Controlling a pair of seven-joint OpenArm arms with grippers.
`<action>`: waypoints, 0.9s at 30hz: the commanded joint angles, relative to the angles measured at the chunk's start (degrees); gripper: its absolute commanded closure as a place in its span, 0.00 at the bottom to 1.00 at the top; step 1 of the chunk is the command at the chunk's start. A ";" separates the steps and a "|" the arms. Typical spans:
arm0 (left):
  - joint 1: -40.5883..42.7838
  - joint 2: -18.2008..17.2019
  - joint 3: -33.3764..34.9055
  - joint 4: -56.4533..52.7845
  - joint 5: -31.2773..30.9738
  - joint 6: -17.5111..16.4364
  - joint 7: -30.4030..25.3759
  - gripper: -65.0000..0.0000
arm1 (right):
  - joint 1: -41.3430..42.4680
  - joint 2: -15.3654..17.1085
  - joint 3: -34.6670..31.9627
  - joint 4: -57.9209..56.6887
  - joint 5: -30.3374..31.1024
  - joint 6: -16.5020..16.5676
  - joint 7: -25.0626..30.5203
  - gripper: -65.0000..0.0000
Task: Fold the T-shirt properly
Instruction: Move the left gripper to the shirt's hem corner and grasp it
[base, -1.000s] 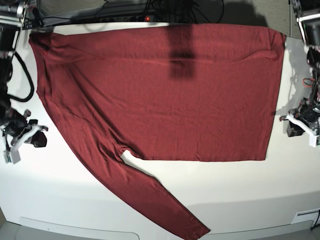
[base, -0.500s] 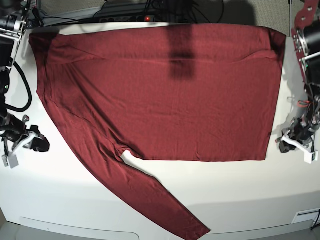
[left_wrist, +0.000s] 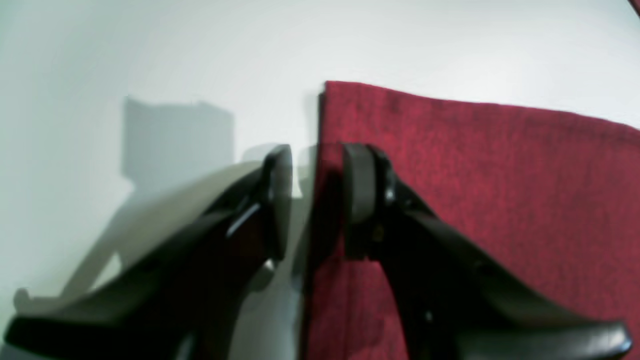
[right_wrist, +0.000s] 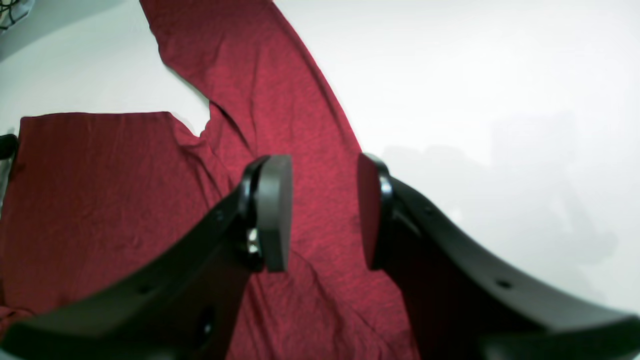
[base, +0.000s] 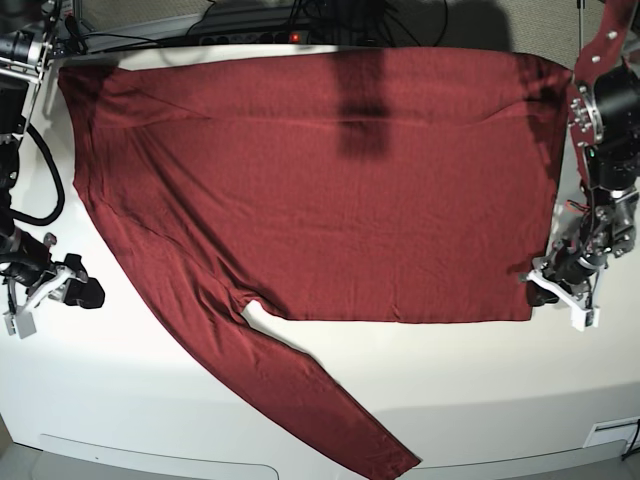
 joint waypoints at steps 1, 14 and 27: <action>-1.92 -0.59 -0.20 0.79 0.17 0.02 -1.73 0.73 | 1.44 1.31 0.39 0.76 0.90 0.52 1.27 0.65; -2.25 2.99 -0.20 0.79 7.65 4.52 -3.48 0.73 | 1.44 1.33 0.39 0.76 0.92 0.52 1.05 0.65; -2.27 2.84 -0.20 -2.91 8.48 4.55 -1.60 1.00 | 1.44 1.31 0.39 0.76 0.92 0.52 0.50 0.66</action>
